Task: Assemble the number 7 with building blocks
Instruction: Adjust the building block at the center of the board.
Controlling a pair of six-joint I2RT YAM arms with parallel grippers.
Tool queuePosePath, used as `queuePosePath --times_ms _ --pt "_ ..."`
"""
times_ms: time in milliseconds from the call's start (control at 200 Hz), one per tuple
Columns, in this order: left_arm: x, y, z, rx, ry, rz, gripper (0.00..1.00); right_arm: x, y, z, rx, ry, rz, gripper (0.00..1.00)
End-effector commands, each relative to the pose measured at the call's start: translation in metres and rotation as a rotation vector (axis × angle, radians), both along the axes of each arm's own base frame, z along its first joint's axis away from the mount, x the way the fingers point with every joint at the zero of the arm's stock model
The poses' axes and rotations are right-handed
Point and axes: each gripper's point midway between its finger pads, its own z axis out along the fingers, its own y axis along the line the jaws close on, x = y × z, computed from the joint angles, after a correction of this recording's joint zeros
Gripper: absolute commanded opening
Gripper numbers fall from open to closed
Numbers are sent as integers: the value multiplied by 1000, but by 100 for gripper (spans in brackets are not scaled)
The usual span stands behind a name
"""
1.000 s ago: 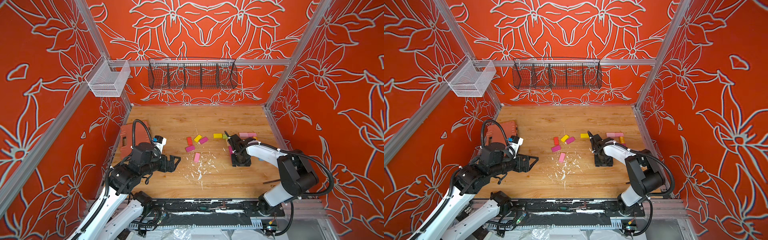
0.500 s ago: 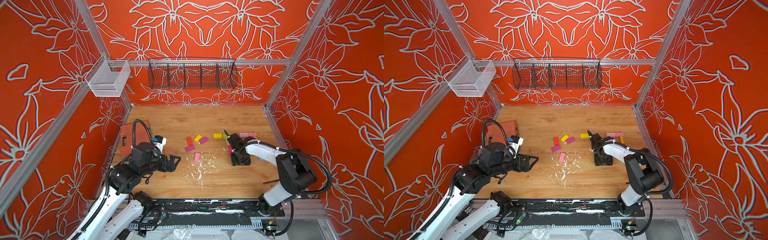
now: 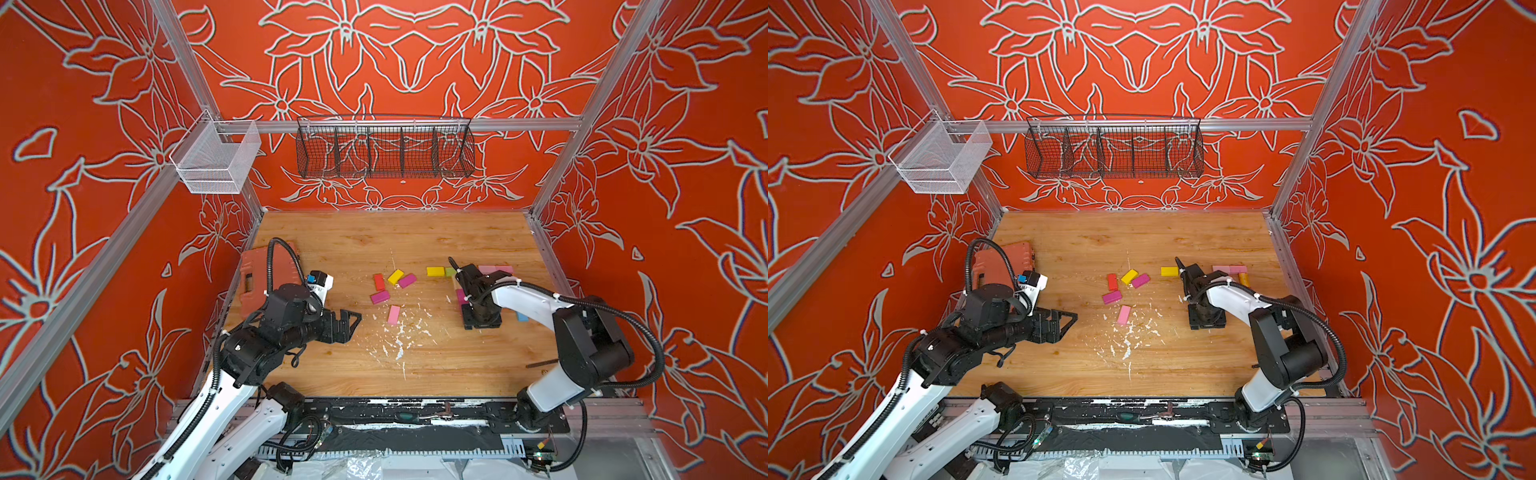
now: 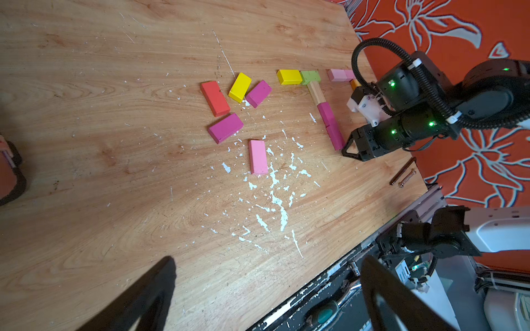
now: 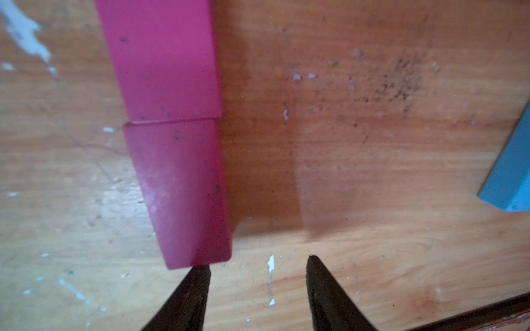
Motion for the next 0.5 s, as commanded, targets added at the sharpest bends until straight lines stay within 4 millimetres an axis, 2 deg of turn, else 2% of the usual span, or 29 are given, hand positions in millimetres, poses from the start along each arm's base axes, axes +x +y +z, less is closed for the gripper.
queuePosePath --times_ms 0,100,230,390,495 --pt "2 2 -4 8 5 9 97 13 4 36 61 -63 33 57" --pt "2 1 -5 9 8 8 97 35 3 55 86 -118 39 57" --pt "2 1 -5 9 7 3 97 68 1 65 109 -155 50 56" --pt "2 1 -5 14 2 2 97 104 -2 56 139 -172 71 47" --pt "2 1 -5 12 4 2 98 116 -7 46 134 -152 78 44"
